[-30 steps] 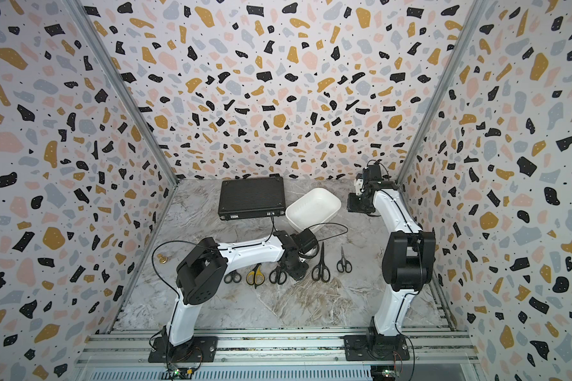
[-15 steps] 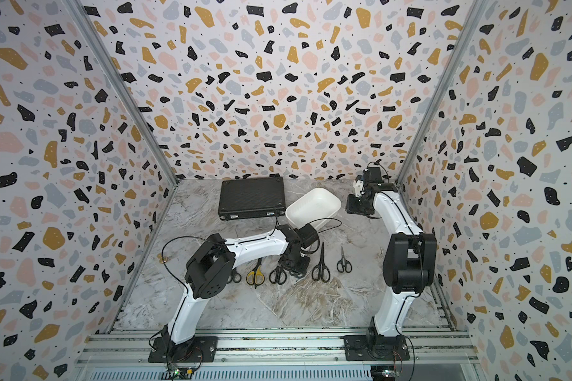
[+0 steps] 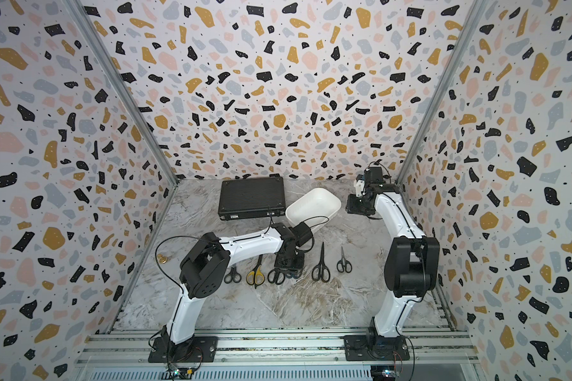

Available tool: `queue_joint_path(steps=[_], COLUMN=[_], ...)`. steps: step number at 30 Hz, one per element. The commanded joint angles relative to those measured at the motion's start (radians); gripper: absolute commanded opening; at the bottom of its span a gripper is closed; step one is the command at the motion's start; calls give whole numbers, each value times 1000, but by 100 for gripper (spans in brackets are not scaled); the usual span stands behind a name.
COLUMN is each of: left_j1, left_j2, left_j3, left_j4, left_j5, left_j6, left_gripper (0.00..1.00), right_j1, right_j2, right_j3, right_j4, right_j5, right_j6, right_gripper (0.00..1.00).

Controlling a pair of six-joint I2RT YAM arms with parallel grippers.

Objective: Take the scissors out of the storage box
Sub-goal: Adjust the scissors at the center of the board.

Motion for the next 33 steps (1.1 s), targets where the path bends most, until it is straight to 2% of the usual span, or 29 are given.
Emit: queue_joint_path(steps=[1,11,15,18,21,26,27,28,29,33], left_j1=[-30,-46,-45,-46,-43,-35,-29,-17,-6,66], left_j2=[-22,12,8,-6,-62,-188,-235,-286,-327,-510], left_j3=[23,66,59,70,50,56,43,33,28,-23], left_j4=[-66,-88,-72,-38,65,157,185,202,205,158], left_j5=[6,8,16,16,28,12,-2,-24,-47,-243], left_j6=[-27,-18,-18,-10,-28,46,79,120,167,436], left_gripper=[9,13,27,30,42,49,57,70,98,100], right_j1=[-1,1,2,4,4,5,5,5,5,1], right_j2=[-64,-79,-73,-69,-64,-67,-71,-76,-79,-108], right_j3=[4,-22,-15,-11,-11,3,3,3,3,-21], right_j4=[-11,-4,-5,-7,-14,-30,-32,-30,-30,-10], right_j5=[-11,-13,-15,-15,-11,22,32,43,53,114], right_j6=[10,7,8,5,-5,-35,-45,-55,-62,-106], right_gripper=[45,45,45,45,45,48,51,79,99,100])
